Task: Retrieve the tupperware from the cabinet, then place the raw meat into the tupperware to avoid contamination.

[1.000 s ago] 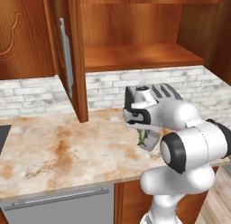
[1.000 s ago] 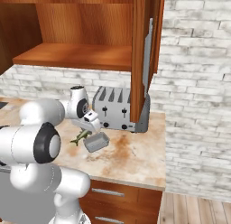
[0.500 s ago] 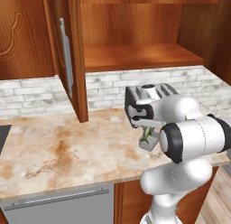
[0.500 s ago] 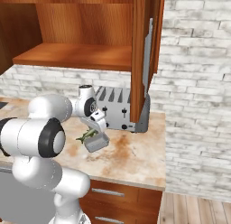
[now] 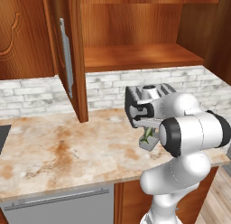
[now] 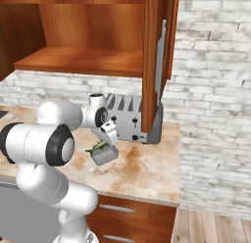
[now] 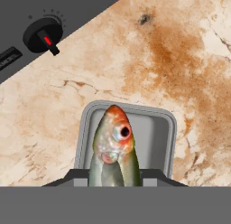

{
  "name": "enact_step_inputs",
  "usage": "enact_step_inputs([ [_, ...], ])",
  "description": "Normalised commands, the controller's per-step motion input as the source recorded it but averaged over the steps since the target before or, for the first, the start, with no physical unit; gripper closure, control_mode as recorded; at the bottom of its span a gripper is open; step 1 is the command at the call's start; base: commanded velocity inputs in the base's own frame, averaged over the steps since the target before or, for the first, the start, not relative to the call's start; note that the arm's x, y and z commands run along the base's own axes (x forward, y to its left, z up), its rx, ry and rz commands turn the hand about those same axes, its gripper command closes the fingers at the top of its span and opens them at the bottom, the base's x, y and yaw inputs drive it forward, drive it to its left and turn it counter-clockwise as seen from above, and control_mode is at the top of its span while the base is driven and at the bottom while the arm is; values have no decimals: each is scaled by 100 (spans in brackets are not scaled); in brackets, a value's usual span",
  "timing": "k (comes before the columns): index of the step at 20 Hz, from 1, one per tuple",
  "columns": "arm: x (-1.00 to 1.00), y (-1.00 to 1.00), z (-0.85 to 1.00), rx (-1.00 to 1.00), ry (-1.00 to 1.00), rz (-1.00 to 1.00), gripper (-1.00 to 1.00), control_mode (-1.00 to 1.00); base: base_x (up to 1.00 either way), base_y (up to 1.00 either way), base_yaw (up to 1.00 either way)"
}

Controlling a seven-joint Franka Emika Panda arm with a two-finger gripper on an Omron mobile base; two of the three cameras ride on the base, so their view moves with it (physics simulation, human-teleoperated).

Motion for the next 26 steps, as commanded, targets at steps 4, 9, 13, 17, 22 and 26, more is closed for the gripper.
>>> enact_step_inputs([
  [4,0,-6,-22,-1,0,-3,100,-100,0,0,0],
  [9,2,-12,-12,-2,0,-3,100,-100,0,0,0],
  [13,5,-13,-9,-1,0,-2,100,-100,0,0,0],
  [17,13,-8,-2,0,0,-2,100,-100,0,0,0],
  [22,13,-3,0,0,0,-3,100,-100,0,0,0],
  [26,2,0,-7,0,0,-2,100,-100,0,0,0],
])
